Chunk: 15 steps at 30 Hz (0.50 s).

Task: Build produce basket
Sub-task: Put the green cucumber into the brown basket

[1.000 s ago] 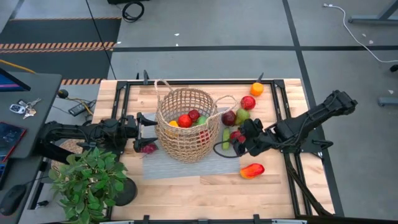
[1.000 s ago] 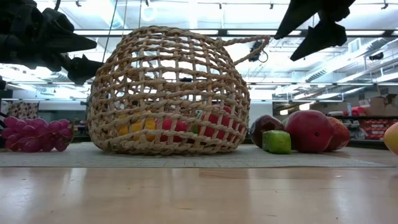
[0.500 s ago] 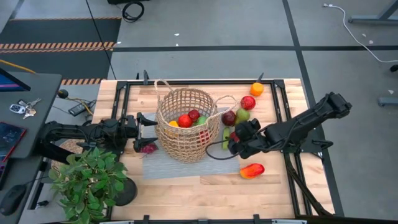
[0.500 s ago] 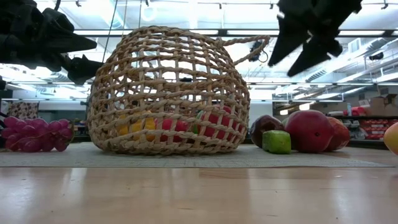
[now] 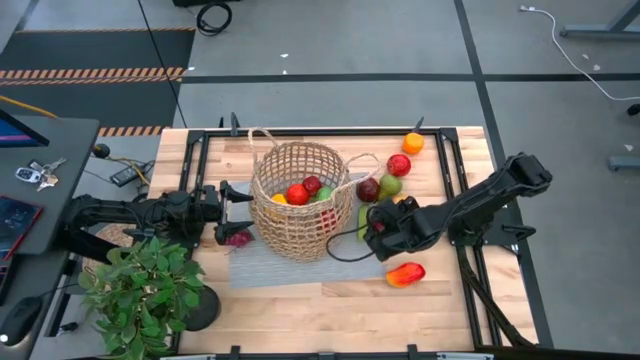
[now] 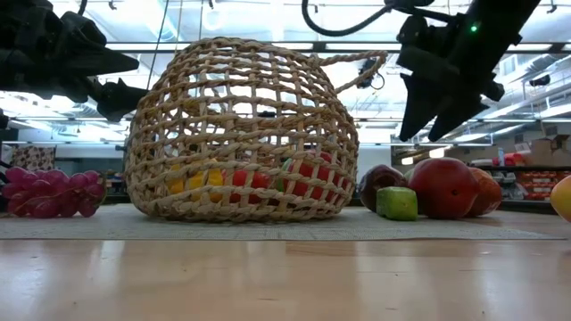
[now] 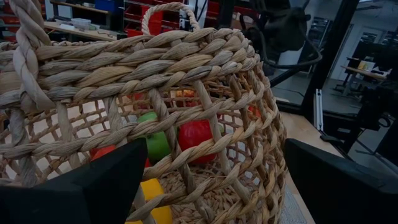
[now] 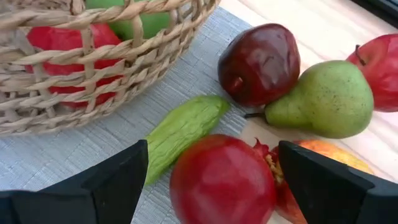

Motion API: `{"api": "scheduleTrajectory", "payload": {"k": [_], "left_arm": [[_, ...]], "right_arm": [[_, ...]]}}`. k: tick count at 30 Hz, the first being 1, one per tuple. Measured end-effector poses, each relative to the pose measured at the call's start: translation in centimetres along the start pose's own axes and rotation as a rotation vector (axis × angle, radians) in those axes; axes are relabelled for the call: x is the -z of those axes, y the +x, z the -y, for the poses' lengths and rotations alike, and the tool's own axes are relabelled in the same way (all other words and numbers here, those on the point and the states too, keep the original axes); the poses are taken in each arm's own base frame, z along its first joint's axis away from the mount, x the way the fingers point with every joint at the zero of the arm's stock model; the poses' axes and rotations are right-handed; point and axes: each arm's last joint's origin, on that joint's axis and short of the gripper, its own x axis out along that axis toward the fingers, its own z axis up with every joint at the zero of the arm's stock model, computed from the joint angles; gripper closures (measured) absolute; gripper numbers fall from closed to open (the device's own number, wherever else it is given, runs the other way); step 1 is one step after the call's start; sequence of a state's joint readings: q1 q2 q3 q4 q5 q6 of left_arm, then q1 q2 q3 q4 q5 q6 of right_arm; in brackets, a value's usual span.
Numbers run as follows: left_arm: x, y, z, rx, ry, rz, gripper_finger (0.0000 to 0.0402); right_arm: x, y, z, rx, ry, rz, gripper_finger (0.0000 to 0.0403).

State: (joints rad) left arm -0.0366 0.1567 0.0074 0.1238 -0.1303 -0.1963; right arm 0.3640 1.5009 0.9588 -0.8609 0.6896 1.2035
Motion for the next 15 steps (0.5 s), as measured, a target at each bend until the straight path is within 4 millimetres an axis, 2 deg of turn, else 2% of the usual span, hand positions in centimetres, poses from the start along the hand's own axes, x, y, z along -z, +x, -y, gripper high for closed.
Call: {"api": "scheduleTrajectory", "payload": {"k": [5,10,15], "left_arm": [[0.0,0.0,0.0,0.000,0.000,0.000,0.0015],[0.0,0.0,0.0,0.000,0.000,0.000,0.0015],[0.0,0.0,0.0,0.001,0.000,0.000,0.0015]], "right_arm": [[0.1,0.6,-0.1,0.044,-0.041,0.038,0.0042],[0.0,0.9,-0.5,0.010,-0.040,0.019,0.0042],[0.1,1.9,-2.4,-0.051,-0.073,0.045,0.0043]]}}
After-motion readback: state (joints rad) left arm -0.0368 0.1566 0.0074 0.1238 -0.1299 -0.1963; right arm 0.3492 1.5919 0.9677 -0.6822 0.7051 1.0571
